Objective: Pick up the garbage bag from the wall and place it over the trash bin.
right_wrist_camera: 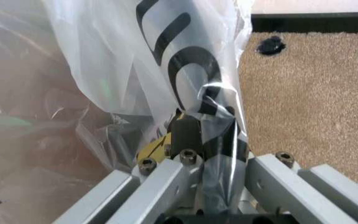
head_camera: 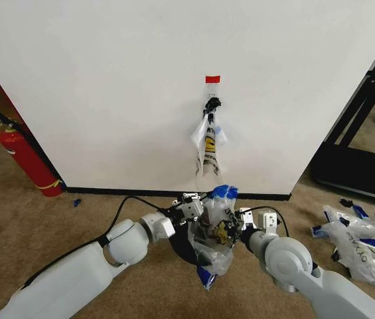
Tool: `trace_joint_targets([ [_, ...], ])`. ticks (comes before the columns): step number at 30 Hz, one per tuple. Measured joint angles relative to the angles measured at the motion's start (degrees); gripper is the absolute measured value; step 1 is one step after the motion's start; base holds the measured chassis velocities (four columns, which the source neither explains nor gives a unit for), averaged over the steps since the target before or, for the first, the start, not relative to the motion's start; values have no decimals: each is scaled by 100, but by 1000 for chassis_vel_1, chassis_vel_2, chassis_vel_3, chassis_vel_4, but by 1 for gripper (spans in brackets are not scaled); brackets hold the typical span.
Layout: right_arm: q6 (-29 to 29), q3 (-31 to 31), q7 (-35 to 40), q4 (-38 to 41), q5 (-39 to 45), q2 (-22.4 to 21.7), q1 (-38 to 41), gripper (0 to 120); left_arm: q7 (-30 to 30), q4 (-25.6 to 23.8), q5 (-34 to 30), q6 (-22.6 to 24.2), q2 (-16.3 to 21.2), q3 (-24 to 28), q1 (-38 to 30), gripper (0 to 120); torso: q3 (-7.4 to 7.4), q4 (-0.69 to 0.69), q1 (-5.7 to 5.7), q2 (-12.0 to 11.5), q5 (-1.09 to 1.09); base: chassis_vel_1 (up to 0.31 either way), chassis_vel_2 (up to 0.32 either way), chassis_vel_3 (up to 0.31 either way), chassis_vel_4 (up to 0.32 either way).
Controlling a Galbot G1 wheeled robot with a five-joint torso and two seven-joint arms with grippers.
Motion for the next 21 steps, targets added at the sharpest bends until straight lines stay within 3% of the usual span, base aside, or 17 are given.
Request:
trace_joint_targets([
  [12,-150,119,-671,-48,-283,-186,-52,0,157,212,118,143,459,-74,-303,0,0,0,0,0,0,0,0,0,0],
  [21,-88,147,-1302,-140,-410,-247,20,0,475,379,418,78,713,-744,168,0,0,3,0,0,0,0,0,0,0],
])
